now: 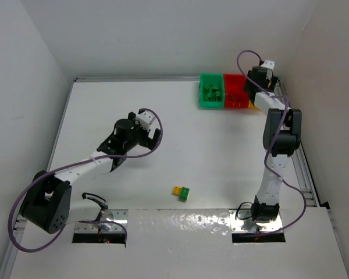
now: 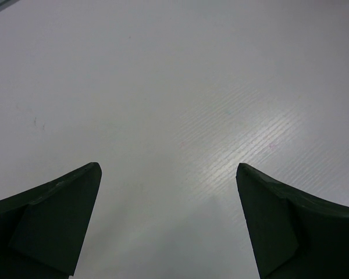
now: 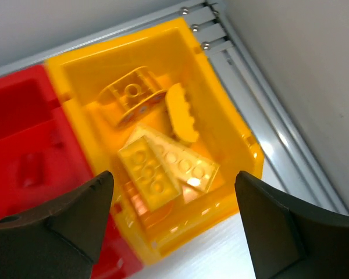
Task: Sort the legos into containers by color
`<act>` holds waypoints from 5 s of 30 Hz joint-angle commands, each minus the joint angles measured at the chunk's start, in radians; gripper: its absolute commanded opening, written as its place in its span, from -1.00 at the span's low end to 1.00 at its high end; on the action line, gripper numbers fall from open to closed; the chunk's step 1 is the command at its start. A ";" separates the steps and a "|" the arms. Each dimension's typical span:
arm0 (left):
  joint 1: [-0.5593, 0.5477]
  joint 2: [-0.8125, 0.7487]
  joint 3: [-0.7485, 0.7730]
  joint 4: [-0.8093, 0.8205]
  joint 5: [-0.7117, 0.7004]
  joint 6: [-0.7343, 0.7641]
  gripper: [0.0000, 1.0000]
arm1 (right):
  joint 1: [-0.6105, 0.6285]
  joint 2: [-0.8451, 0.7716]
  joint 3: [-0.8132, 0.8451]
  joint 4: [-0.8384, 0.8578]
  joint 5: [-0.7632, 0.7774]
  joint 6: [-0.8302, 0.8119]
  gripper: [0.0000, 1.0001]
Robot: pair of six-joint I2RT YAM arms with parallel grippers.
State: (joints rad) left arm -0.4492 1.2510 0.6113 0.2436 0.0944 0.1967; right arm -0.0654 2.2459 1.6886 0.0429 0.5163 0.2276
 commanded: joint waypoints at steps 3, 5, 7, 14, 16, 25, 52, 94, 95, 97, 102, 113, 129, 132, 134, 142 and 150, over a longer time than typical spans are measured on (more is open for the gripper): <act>0.012 -0.038 0.024 0.043 0.065 0.027 1.00 | 0.052 -0.192 -0.168 0.190 -0.031 0.066 0.63; 0.010 -0.048 0.022 0.037 0.082 0.032 1.00 | 0.101 -0.241 -0.222 0.215 0.054 0.044 0.64; 0.010 -0.053 0.021 0.031 0.099 0.030 1.00 | 0.127 -0.267 -0.251 0.247 0.191 0.033 0.67; -0.011 -0.100 0.007 -0.003 0.120 0.035 1.00 | 0.202 -0.432 -0.381 0.224 0.107 0.008 0.64; -0.013 -0.119 0.004 -0.004 0.084 0.008 1.00 | 0.293 -0.504 -0.479 0.209 0.015 -0.104 0.64; -0.019 -0.217 -0.039 -0.015 -0.317 -0.097 0.99 | 0.754 -0.959 -0.734 -0.442 -0.047 0.446 0.60; -0.215 -0.317 -0.105 -0.109 -0.754 -0.089 1.00 | 1.343 -0.784 -0.684 -0.689 0.065 0.785 0.55; -0.115 -0.314 -0.229 0.025 -0.516 -0.103 1.00 | 1.343 -0.628 -0.767 -0.702 -0.042 1.319 0.23; -0.114 -0.315 -0.228 0.022 -0.510 -0.112 1.00 | 1.343 -0.628 -0.764 -0.724 -0.030 1.319 0.23; -0.111 -0.315 -0.225 0.011 -0.506 -0.117 1.00 | 1.345 -0.628 -0.764 -0.729 -0.022 1.308 0.19; -0.097 -0.314 -0.226 0.014 -0.499 -0.117 1.00 | 1.343 -0.623 -0.765 -0.707 -0.005 1.280 -0.18; -0.085 -0.303 -0.225 0.010 -0.443 -0.114 0.78 | 1.340 -0.647 -0.846 -0.644 0.028 1.250 -0.76; -0.066 -0.325 -0.022 -0.237 0.533 0.317 0.96 | 0.816 -0.803 -0.643 -0.471 -0.373 0.395 -1.00; -0.068 -0.262 0.037 -0.202 0.605 0.354 0.96 | 0.710 -0.767 -0.592 -0.413 -0.505 0.291 -1.00; -0.068 -0.170 0.131 -0.214 0.599 0.356 0.94 | 0.688 -0.749 -0.541 -0.402 -0.579 0.210 -1.00; -0.074 0.131 0.461 -0.538 0.507 0.739 0.84 | 0.616 -0.612 -0.405 -0.331 -0.739 0.200 -1.00; 0.058 0.237 0.482 -0.367 0.729 0.679 0.82 | 0.616 -0.609 -0.398 -0.276 -0.584 0.274 -1.00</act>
State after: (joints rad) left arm -0.4622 1.4940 1.0626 -0.2100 0.6697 0.8890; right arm 0.5491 1.6527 1.2751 -0.3073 -0.1165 0.4866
